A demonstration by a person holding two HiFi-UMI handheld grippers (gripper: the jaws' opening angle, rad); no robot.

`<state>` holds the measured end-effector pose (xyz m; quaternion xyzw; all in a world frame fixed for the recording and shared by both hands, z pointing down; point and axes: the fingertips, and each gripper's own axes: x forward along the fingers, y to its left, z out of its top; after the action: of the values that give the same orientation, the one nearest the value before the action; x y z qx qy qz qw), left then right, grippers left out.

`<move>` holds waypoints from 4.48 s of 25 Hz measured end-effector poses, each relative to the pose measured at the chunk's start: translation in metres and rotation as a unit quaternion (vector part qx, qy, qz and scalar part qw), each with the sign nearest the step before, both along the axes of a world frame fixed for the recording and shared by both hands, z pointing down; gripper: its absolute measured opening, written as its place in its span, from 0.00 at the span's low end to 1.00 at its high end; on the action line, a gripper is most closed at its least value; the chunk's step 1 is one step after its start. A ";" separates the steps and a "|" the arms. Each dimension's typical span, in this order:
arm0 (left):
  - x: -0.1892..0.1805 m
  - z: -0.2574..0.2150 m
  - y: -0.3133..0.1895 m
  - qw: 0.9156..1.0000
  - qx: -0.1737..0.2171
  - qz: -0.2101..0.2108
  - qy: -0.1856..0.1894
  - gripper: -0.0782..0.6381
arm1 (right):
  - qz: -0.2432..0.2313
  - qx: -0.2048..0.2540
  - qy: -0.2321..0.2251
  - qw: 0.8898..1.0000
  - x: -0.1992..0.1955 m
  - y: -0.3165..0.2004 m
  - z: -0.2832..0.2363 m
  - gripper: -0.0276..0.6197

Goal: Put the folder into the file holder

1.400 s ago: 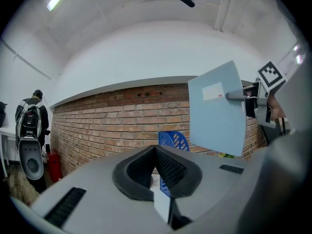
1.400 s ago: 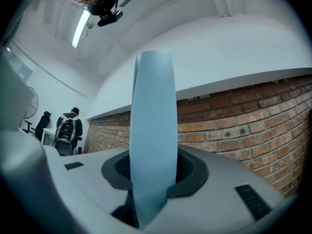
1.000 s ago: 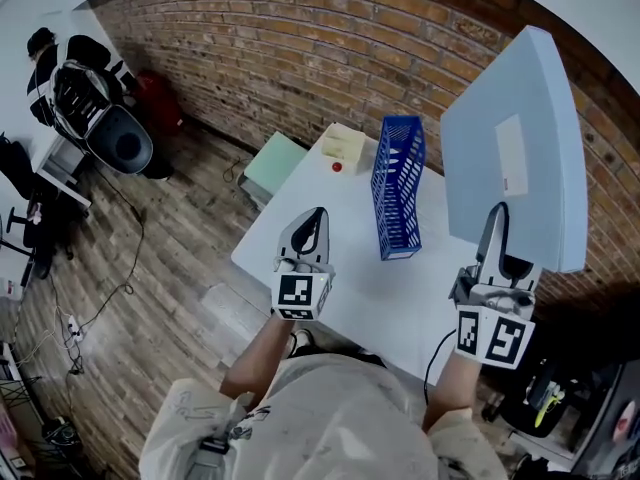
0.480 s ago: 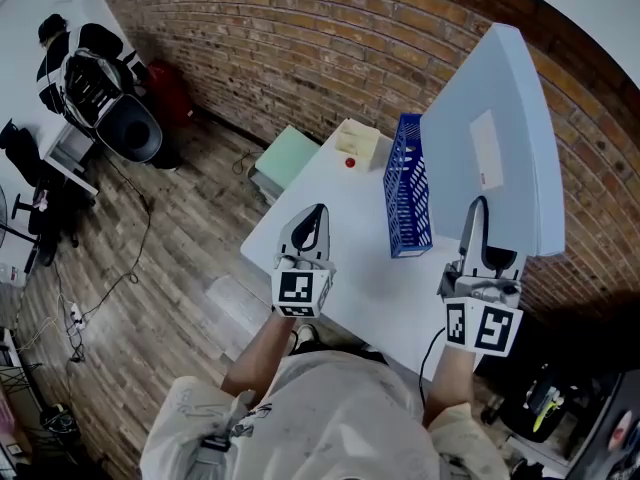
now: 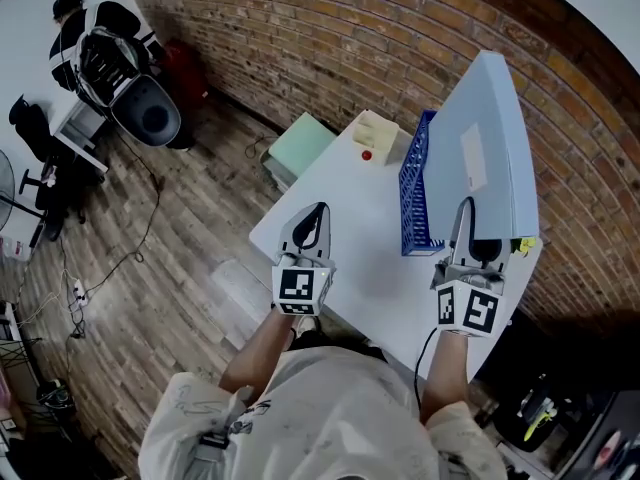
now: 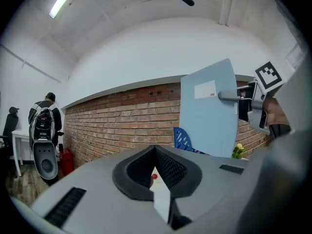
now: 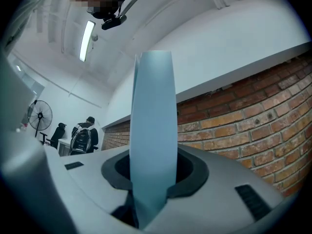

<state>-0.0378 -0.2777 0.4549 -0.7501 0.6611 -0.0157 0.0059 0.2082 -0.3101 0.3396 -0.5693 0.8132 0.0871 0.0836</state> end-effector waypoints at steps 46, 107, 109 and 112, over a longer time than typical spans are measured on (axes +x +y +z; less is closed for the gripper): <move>0.002 0.026 0.007 1.000 -0.031 0.004 -0.002 0.12 | 0.037 -0.159 0.085 0.983 -0.027 -0.043 0.189 0.28; 0.133 -0.023 -0.016 0.979 0.021 0.205 0.004 0.12 | 0.252 -0.079 0.050 0.963 0.164 0.104 0.035 0.60; 0.137 -0.023 -0.016 0.978 0.023 0.209 0.001 0.12 | 0.254 -0.083 0.049 0.962 0.165 0.108 0.040 0.60; 0.139 -0.023 -0.017 0.977 0.025 0.212 0.002 0.12 | 0.255 -0.089 0.049 0.962 0.164 0.112 0.048 0.60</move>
<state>0.1011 -0.2944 0.4318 -0.8728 0.4873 0.0035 0.0266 0.3725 -0.1978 0.3872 -0.7582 0.6484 0.0608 -0.0321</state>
